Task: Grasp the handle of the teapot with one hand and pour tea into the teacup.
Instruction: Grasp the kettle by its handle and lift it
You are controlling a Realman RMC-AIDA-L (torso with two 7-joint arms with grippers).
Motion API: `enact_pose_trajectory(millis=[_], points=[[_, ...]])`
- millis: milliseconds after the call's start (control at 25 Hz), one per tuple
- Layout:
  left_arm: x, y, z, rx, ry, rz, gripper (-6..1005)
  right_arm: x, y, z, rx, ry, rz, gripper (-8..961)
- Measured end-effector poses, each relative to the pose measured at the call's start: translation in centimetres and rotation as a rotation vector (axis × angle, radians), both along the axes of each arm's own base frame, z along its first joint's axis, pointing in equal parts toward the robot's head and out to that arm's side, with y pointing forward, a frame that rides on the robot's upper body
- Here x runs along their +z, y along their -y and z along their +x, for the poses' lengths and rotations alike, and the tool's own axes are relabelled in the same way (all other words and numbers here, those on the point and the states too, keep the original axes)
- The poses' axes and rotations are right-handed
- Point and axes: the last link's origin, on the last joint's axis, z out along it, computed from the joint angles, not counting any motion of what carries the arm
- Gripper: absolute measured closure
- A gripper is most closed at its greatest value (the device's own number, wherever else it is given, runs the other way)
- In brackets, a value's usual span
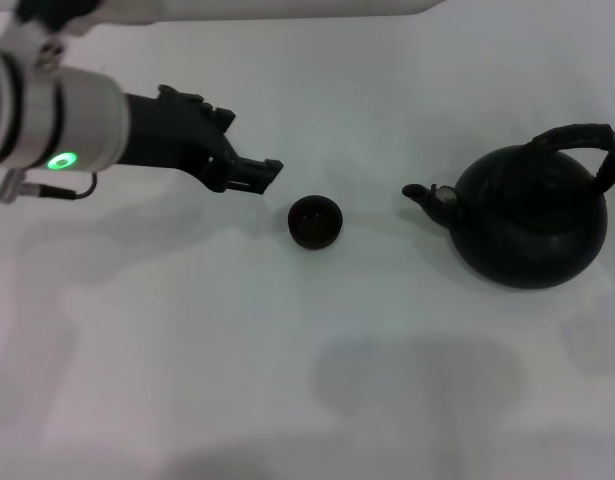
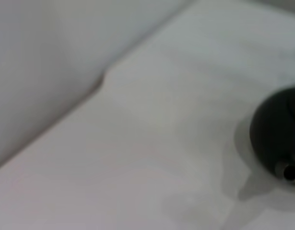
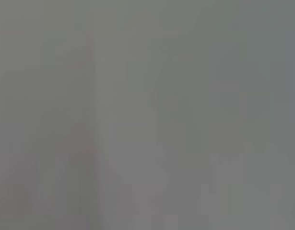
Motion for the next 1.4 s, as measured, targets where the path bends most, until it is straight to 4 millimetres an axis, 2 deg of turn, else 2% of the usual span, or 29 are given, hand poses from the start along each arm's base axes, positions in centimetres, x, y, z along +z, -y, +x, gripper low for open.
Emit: enact_pose_trajectory(millis=[120, 160, 320, 520, 680, 840, 1040, 1400], points=[[0.4, 0.8, -2.3, -0.064, 0.114, 0.059, 201, 0.5, 0.3, -0.3, -0.047, 0.08, -0.138, 83], [0.4, 0.8, -2.3, -0.064, 0.114, 0.059, 201, 0.5, 0.4, -0.5, -0.062, 0.103, -0.173, 83], [0.8, 1.6, -4.7, -0.126, 0.28, 0.121, 201, 1.3, 0.7, -2.3, -0.125, 0.205, -0.282, 84], [2.2, 2.4, -8.7, -0.141, 0.53, 0.228, 201, 1.6, 0.7, -3.9, -0.115, 0.216, -0.338, 85], [2.9, 3.4, -11.6, -0.142, 0.646, 0.316, 201, 0.8, 0.2, -5.1, -0.071, 0.214, -0.378, 85], [2.8, 4.2, -13.6, -0.12, 0.694, 0.394, 201, -0.2, -0.2, -5.9, -0.037, 0.21, -0.405, 86], [2.6, 4.8, -14.9, -0.09, 0.707, 0.442, 200, -0.9, -1.0, -6.7, -0.006, 0.208, -0.422, 87], [2.7, 4.8, -15.0, -0.09, 0.712, 0.447, 204, -1.1, -1.9, -6.6, -0.015, 0.21, -0.417, 88]])
